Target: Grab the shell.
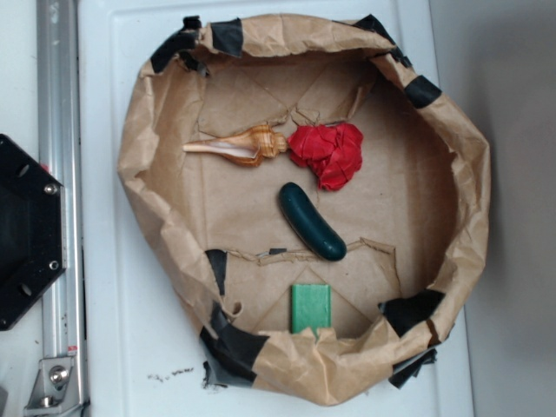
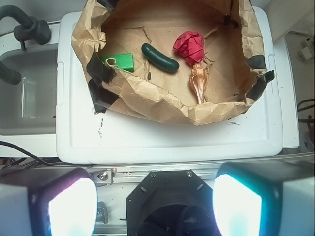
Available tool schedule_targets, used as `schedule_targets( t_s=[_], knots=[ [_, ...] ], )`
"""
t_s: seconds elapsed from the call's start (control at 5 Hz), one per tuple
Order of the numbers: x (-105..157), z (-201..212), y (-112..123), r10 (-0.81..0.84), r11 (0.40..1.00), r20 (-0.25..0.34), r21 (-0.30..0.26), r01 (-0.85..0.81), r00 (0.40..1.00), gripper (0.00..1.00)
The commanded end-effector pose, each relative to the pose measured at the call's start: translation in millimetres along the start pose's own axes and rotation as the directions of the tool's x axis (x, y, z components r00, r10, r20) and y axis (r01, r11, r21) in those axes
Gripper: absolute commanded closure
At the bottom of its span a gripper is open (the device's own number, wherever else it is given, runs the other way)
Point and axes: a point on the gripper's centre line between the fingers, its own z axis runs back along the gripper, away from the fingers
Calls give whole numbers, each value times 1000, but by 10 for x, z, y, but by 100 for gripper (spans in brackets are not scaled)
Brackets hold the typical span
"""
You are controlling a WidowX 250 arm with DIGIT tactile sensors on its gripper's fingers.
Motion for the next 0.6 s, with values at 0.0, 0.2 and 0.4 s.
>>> schedule_targets(
  t_s=[0.0,0.2,0.4],
  knots=[
    [0,0,0,0,1000,0,0,0,1000,0],
    [407,-385,449,-2,997,17,74,1,1000,0],
    [721,-508,574,-21,997,76,79,15,997,0]
  ],
)
